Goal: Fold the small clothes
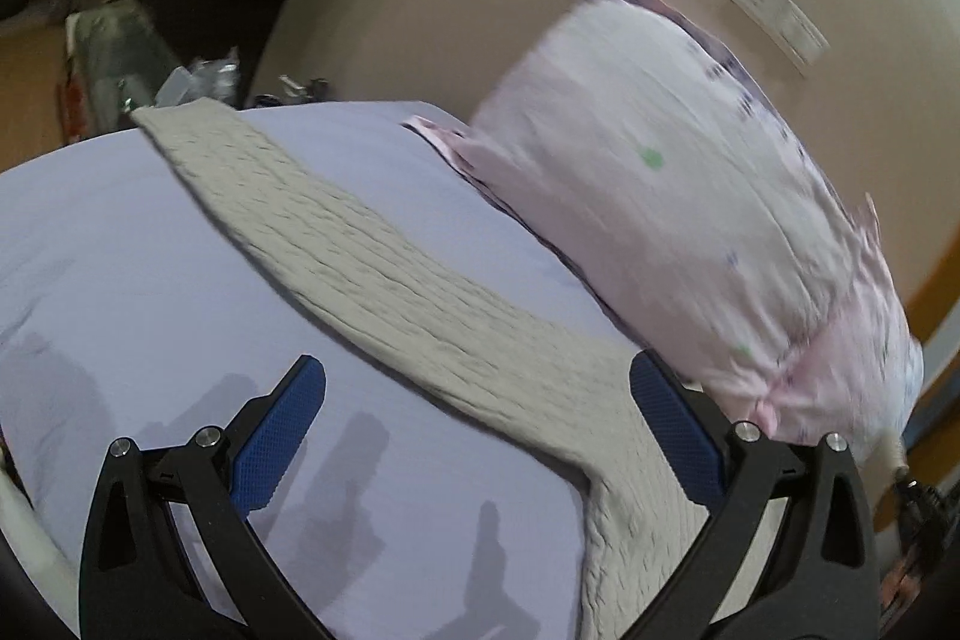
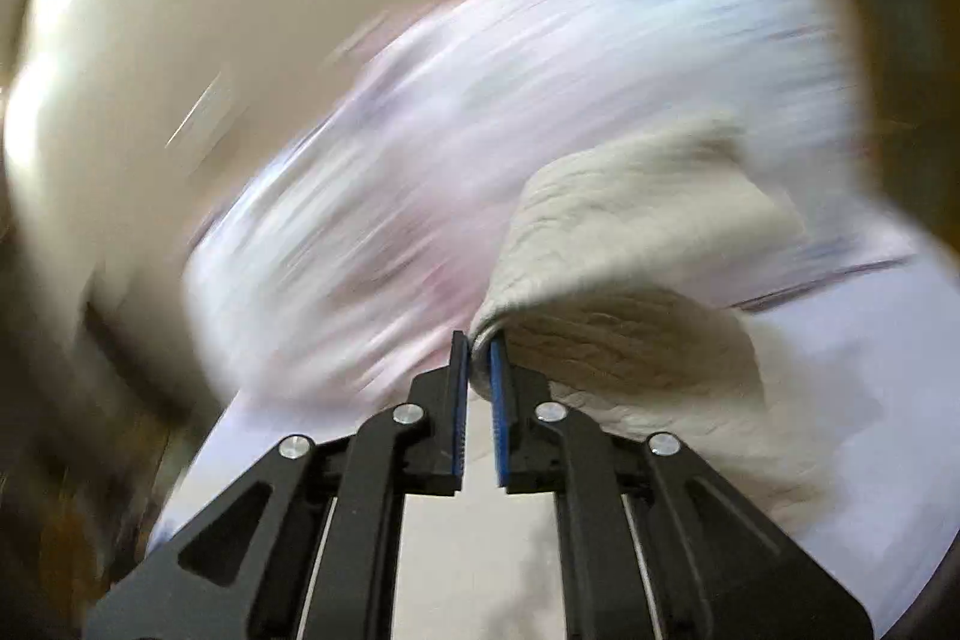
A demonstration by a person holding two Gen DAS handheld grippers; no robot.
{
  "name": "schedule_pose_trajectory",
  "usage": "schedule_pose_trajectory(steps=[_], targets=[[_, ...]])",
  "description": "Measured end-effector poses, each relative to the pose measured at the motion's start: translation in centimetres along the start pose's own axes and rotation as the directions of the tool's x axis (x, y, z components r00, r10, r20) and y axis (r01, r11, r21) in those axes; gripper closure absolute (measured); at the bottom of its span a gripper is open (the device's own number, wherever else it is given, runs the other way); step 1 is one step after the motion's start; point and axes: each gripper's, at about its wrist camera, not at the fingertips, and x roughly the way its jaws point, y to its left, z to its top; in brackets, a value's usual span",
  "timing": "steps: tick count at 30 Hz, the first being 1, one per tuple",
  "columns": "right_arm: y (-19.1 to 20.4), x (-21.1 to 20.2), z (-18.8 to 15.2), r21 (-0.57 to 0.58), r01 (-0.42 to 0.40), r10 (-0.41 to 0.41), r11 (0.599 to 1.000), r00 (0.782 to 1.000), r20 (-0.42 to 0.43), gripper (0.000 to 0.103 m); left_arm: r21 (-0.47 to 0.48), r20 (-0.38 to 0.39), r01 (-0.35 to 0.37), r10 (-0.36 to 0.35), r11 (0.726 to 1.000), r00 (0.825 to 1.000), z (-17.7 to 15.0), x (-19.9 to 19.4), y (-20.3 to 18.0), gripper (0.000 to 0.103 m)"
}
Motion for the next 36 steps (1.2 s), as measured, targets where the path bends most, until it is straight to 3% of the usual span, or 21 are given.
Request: schedule_pose_trajectory(steps=[1, 3, 6, 8, 15, 16, 22, 24, 25, 26, 30, 32, 34, 35, 36], targets=[[2.7, 2.6, -1.4, -0.037, -0.068, 0.065, 0.997, 0.993, -0.096, 0.082, -0.020, 0.006, -0.006, 0.006, 1.000, 1.000, 0.4, 0.0, 0.8, 0.003], [5.7, 5.0, -3.6, -0.072, -0.120, 0.104, 0.990, 0.975, -0.194, 0.054, -0.051, 0.011, -0.010, 0.011, 0.999, 1.000, 1.2, -0.1, 2.3, 0.006], [6.6, 4.9, -4.7, -0.082, -0.115, 0.100, 0.990, 0.981, -0.167, 0.037, -0.109, 0.005, -0.022, 0.022, 0.994, 1.000, 2.1, 0.4, 4.2, 0.015], [5.3, 4.3, -4.6, -0.050, -0.088, 0.079, 0.995, 0.986, -0.147, 0.032, -0.188, -0.004, -0.018, 0.017, 0.982, 1.000, 3.1, 0.9, 6.4, 0.023], [-0.4, 1.2, -4.6, 0.066, 0.065, -0.058, 0.996, 0.992, -0.114, 0.029, -0.406, -0.023, -0.029, 0.021, 0.913, 1.000, 6.0, 3.6, 12.1, 0.035], [-1.1, 1.0, -4.5, 0.081, 0.075, -0.065, 0.994, 0.992, -0.111, 0.029, -0.435, -0.026, -0.030, 0.020, 0.900, 0.999, 6.3, 4.1, 12.8, 0.042], [-4.0, -1.0, -5.1, 0.145, 0.107, -0.096, 0.984, 0.992, -0.085, 0.027, -0.477, -0.050, -0.050, 0.029, 0.877, 0.998, 8.1, 5.9, 14.3, 0.058], [-4.4, -1.8, -5.5, 0.148, 0.109, -0.098, 0.983, 0.992, -0.081, 0.026, -0.480, -0.069, -0.064, 0.036, 0.875, 0.997, 8.4, 6.5, 14.5, 0.078], [-4.7, -2.0, -5.7, 0.151, 0.110, -0.099, 0.982, 0.992, -0.080, 0.026, -0.478, -0.082, -0.076, 0.042, 0.875, 0.996, 8.5, 6.7, 14.4, 0.097], [-4.9, -2.3, -5.9, 0.152, 0.113, -0.102, 0.982, 0.992, -0.080, 0.026, -0.470, -0.084, -0.079, 0.045, 0.879, 0.995, 8.5, 6.7, 13.9, 0.097], [-6.1, -3.9, -5.9, 0.143, 0.143, -0.137, 0.979, 0.989, -0.055, 0.026, -0.312, -0.034, 0.034, -0.047, 0.949, 0.998, 9.5, 5.2, 6.5, 0.098], [-6.7, -4.8, -5.8, 0.137, 0.167, -0.164, 0.976, 0.986, -0.033, 0.026, -0.158, -0.040, 0.164, -0.173, 0.974, 0.984, 9.2, 4.5, -1.5, 0.098], [-7.2, -5.5, -5.7, 0.141, 0.183, -0.182, 0.973, 0.983, -0.017, 0.026, -0.024, -0.088, 0.310, -0.310, 0.951, 0.947, 7.6, 4.3, -9.4, 0.098], [-7.6, -5.9, -5.8, 0.147, 0.189, -0.190, 0.971, 0.982, -0.011, 0.026, 0.035, -0.134, 0.391, -0.384, 0.920, 0.914, 6.0, 4.3, -13.5, 0.098], [-7.9, -6.1, -5.8, 0.153, 0.192, -0.193, 0.969, 0.981, -0.011, 0.026, 0.081, -0.200, 0.474, -0.452, 0.877, 0.869, 3.9, 4.5, -17.7, 0.098]])
